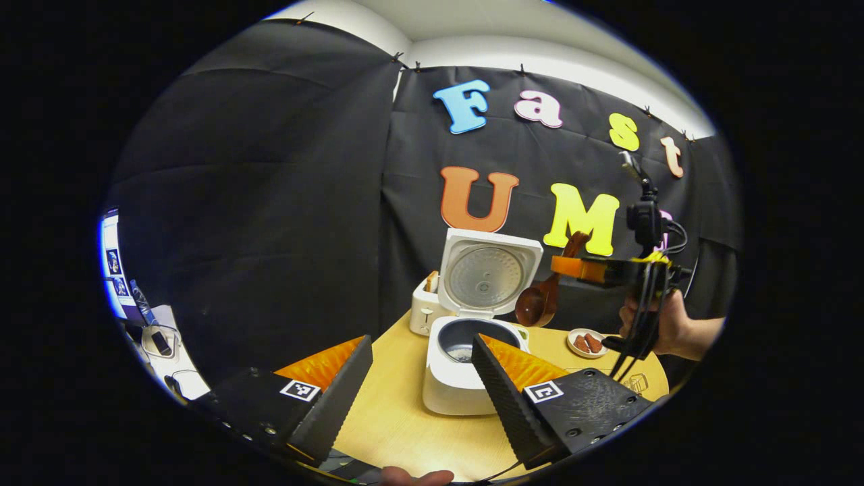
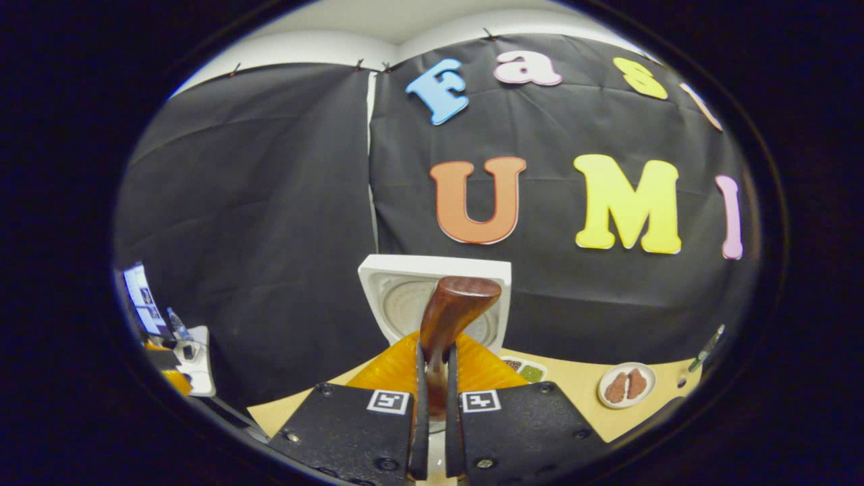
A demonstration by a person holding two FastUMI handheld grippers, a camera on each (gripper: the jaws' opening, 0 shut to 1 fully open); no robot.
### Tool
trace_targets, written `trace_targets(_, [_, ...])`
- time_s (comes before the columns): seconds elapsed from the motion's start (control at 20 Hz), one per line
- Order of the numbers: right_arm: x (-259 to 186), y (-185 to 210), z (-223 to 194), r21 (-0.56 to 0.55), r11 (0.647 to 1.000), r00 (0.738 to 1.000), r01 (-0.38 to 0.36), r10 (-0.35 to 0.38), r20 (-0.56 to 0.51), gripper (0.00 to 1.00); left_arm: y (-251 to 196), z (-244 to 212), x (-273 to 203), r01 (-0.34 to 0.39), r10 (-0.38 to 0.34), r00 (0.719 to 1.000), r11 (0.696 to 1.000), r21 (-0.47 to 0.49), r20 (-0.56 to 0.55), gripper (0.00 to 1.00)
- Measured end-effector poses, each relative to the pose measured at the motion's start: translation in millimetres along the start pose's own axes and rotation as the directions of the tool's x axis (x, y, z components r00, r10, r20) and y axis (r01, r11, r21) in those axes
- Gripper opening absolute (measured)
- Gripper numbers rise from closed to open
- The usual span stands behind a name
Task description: Close the left gripper, press the button to open the rice cooker; take a wooden spoon from the chopstick holder with the right hand, scoop a spoonful of rice and pour it into the rice cooker, then put the wooden spoon back into the chopstick holder.
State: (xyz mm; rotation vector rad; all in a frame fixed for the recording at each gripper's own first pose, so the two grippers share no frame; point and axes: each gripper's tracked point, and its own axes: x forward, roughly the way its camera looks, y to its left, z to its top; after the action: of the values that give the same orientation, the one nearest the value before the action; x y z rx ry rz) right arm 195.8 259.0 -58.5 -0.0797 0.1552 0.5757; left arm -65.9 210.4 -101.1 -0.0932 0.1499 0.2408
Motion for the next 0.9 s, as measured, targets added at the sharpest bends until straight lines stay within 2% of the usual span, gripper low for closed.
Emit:
trace_targets(0.2, [-64.2, -47.7, 18.4, 0.164, 0.985, 0.997, 0.054, -0.061, 0.038, 0.15, -10.2, -5.7, -5.8, 0.087, -0.087, 0.996, 0.996, 0.027, 0.0, 0.94])
trace_targets(0.4, [-132.6, -114.0, 10.9, 0.26, 0.952, 0.982, 0.164, -0.182, 0.046, 0.15, -24.8, -16.8, -13.3, 0.18, -0.181, 0.983, 0.982, 0.051, 0.004, 0.94])
trace_targets(0.65, [-220.0, -199.2, -24.3, 0.32, 0.882, 0.93, 0.346, -0.368, 0.01, 0.14, -89.3, -10.7, -0.2, 0.267, -0.267, 0.964, 0.961, 0.076, -0.004, 0.95])
trace_targets(0.9, [-269.7, -259.4, -76.6, 0.371, 0.789, 0.862, 0.489, -0.502, -0.069, 0.15, -116.8, -13.8, 5.2, 0.307, -0.306, 0.952, 0.949, 0.068, -0.024, 0.94])
